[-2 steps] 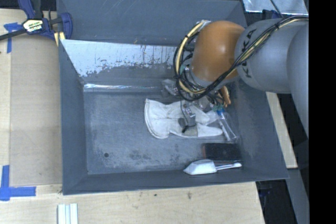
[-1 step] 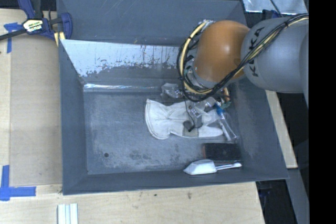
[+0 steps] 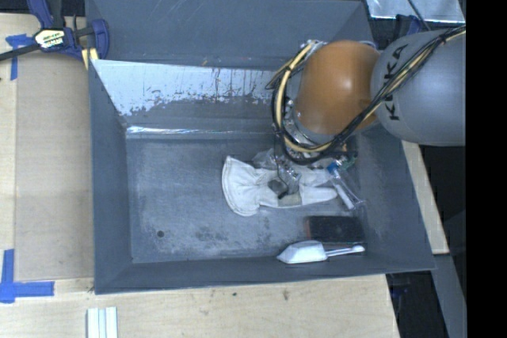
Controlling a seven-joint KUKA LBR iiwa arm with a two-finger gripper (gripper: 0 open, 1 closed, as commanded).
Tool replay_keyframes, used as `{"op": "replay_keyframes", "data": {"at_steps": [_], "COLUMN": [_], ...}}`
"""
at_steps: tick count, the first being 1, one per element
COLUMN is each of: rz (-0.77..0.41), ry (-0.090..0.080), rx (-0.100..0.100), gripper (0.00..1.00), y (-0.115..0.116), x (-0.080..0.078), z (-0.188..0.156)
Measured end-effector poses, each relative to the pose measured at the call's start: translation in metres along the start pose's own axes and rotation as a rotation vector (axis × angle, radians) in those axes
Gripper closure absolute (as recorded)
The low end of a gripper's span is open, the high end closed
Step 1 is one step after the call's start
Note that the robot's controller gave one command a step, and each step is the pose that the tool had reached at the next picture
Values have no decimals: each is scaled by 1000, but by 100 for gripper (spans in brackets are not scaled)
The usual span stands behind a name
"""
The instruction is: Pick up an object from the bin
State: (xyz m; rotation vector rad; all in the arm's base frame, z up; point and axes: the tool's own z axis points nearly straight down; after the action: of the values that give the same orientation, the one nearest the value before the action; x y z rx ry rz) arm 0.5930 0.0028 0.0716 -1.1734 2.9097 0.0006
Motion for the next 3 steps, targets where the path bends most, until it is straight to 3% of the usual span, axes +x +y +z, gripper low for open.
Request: {"op": "replay_keyframes", "data": {"at_steps": [3], "rz": [1], "ry": [4], "rx": [-3], "gripper": [100], "y": [1], "x": [1], "z": [-18]}}
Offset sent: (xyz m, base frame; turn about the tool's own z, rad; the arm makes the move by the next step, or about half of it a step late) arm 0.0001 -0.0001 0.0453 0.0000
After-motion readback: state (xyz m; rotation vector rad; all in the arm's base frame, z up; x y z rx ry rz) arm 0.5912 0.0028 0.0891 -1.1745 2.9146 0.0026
